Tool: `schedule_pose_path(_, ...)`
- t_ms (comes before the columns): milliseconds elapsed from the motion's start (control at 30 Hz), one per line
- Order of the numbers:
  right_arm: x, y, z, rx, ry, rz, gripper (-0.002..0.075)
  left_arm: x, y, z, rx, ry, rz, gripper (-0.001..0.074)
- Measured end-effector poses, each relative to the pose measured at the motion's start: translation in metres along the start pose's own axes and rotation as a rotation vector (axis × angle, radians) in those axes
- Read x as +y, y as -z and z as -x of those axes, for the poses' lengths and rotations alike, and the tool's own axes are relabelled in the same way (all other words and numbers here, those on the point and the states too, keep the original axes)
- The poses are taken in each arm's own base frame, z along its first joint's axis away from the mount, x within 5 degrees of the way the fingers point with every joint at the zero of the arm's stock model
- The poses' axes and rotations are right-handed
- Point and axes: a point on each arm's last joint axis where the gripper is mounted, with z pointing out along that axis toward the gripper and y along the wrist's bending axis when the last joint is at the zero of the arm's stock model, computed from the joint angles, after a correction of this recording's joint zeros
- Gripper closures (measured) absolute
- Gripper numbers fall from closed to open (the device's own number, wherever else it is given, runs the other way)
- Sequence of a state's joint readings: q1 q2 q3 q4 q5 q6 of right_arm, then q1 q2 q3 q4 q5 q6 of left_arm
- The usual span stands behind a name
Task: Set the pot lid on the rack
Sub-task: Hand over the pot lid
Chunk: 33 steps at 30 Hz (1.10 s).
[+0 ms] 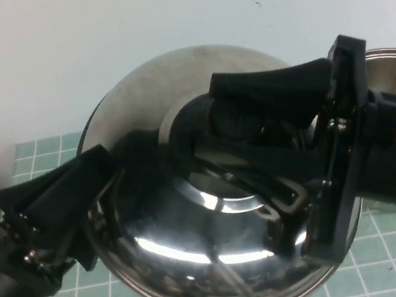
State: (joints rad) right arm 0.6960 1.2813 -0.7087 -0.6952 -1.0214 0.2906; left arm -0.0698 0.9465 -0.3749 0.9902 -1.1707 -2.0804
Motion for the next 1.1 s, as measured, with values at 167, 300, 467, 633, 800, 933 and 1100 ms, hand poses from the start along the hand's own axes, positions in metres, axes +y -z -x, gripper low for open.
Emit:
schedule_pose_path(167, 0.001, -0.002, -0.004, 0.027, -0.012, -0.008, 0.0377, 0.002, 0.0, -0.003, 0.034, 0.002, 0.017, 0.0118)
schedule_pose_path(300, -0.001, -0.005, -0.015, 0.051, -0.04, -0.02, 0.0377, 0.003, 0.0, -0.006, 0.061, -0.007, 0.03, 0.0335)
schedule_pose_path(467, -0.004, -0.013, -0.033, 0.1, -0.111, -0.034, 0.0377, -0.004, 0.0, -0.006, 0.073, 0.011, -0.024, 0.0596)
schedule_pose_path(633, -0.008, -0.021, -0.038, 0.064, -0.148, -0.032, 0.0379, -0.005, 0.0, -0.005, 0.064, 0.027, -0.033, 0.0609)
schedule_pose_path(800, -0.009, -0.022, -0.036, 0.035, -0.186, -0.032, 0.0337, -0.004, 0.0, -0.005, 0.063, 0.043, -0.031, 0.0624)
schedule_pose_path(933, -0.009, -0.025, -0.024, -0.069, -0.189, -0.019, 0.0141, 0.004, 0.0, -0.005, 0.056, 0.042, 0.038, 0.0673)
schedule_pose_path(1100, -0.017, -0.024, -0.02, -0.104, -0.237, -0.106, 0.0082, -0.001, -0.002, 0.004, -0.008, 0.039, 0.017, 0.0674)
